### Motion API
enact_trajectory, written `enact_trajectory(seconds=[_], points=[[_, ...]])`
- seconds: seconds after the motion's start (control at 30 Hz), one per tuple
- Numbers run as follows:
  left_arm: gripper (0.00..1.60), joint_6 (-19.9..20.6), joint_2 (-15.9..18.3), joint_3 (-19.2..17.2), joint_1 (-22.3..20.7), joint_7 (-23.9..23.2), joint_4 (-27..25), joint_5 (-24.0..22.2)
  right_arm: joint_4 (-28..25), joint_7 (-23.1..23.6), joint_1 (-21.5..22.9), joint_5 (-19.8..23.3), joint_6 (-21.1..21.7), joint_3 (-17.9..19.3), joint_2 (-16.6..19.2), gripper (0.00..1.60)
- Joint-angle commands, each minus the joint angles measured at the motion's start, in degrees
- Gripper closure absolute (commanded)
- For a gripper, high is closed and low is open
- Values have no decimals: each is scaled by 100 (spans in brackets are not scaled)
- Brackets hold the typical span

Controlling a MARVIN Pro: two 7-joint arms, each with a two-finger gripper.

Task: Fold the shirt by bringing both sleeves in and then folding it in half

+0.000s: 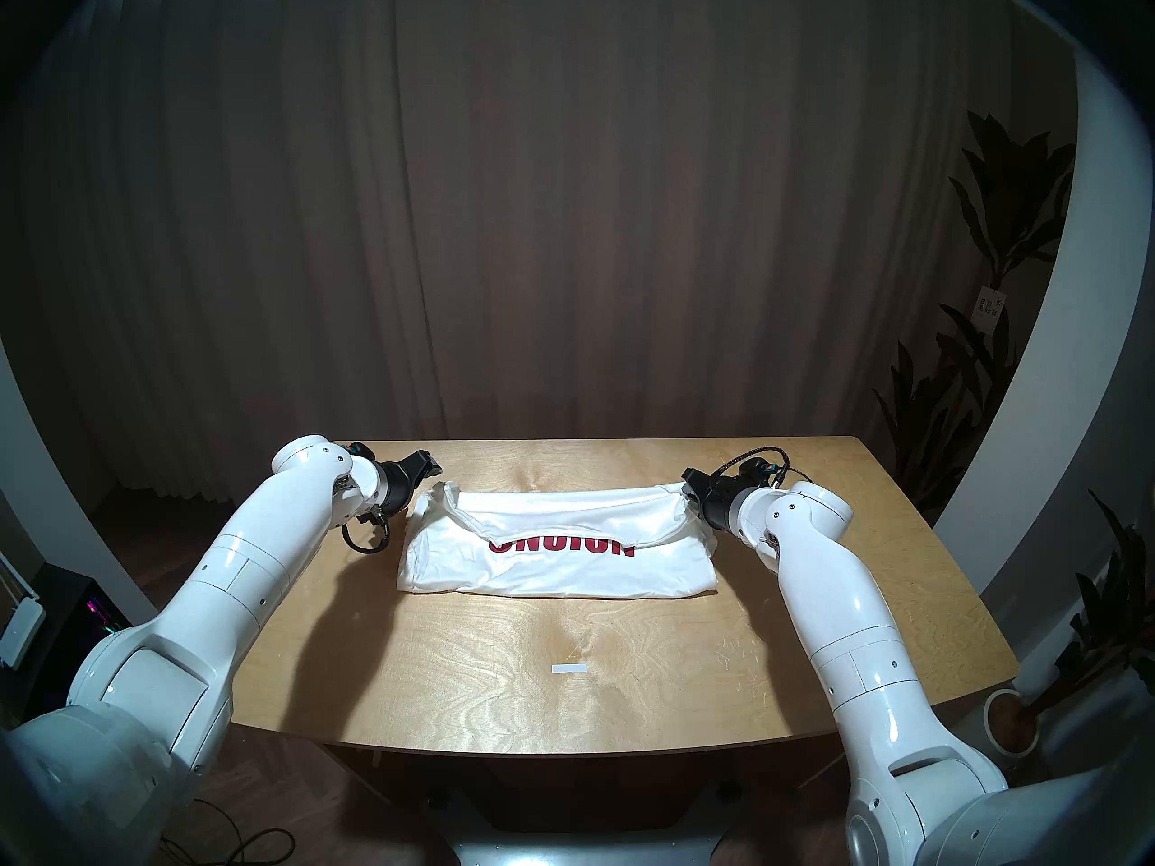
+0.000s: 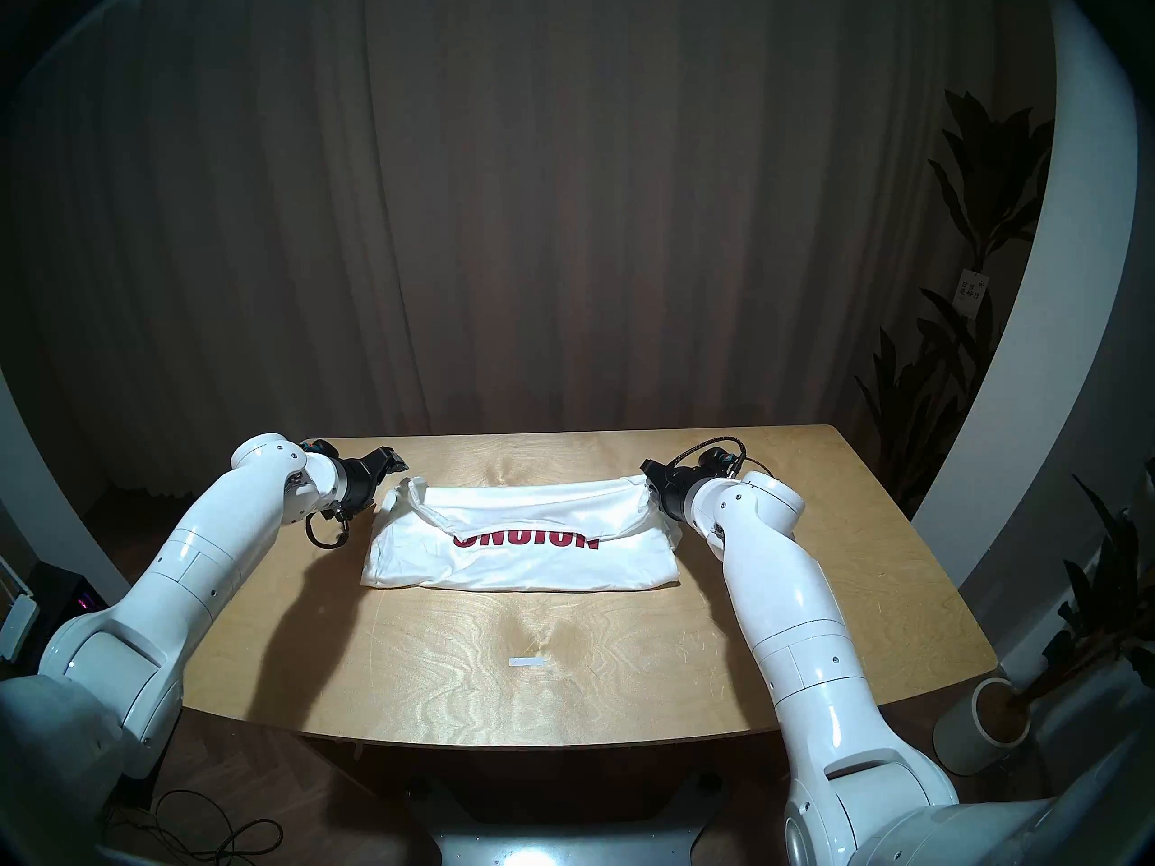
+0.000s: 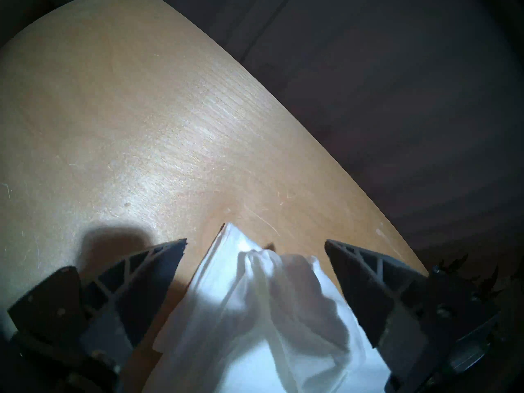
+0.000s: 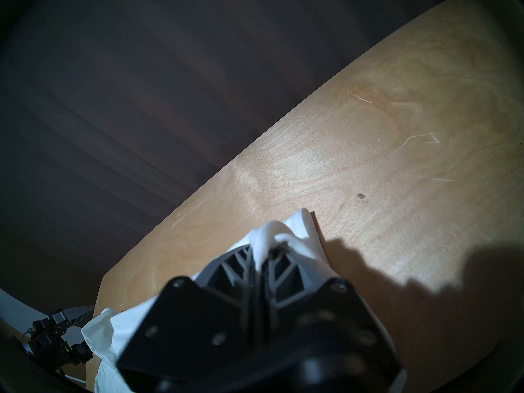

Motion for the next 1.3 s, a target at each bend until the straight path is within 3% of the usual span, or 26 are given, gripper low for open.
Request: enact_trajectory(seconds=[0.0,0.2,0.3,0.53,0.63,0.67,0.7,0.8,0.87,0.9,0.97,1.0,1.2,1.23,1.27], points=[[0,-20,-11,15,-530,-51,317,173,-21,27,367,-7,-66,-13,-63,0],[0,-15,91,22,-687,-101,658,302,38,19,501,-56,-95,29,0,11],[0,-37,176,5,-833,-227,946,401,83,8,593,-126,-135,103,114,0],[0,-186,289,-23,-824,-834,1125,504,-46,115,430,-224,-254,315,400,0],[15,-284,461,-33,-538,-1237,818,546,-353,265,90,-291,-175,300,564,0],[26,-306,493,-69,-448,-1220,716,507,-429,294,-5,-287,-151,308,583,0],[47,-307,551,-141,-283,-1354,583,426,-547,352,-153,-292,-125,306,606,0],[41,-233,561,-208,-123,-1644,490,319,-586,432,-265,-212,-143,358,542,0],[79,-85,539,-193,95,-1755,333,238,-646,511,-474,-216,-75,321,559,0],[82,-42,546,-148,181,-1805,264,240,-662,540,-551,-230,-58,296,567,0],[81,-7,556,-131,264,-1854,210,217,-682,563,-622,-223,-49,288,574,0],[58,64,579,-107,437,-1886,178,170,-709,596,-742,-196,-45,300,571,0],[40,185,730,-126,819,-1997,28,70,-812,705,-1021,-126,-5,422,694,0],[18,198,748,-146,857,-2024,-13,43,-829,724,-1058,-118,-1,452,726,0],[13,214,769,-165,906,-2058,-63,11,-856,745,-1106,-106,1,489,756,0]])
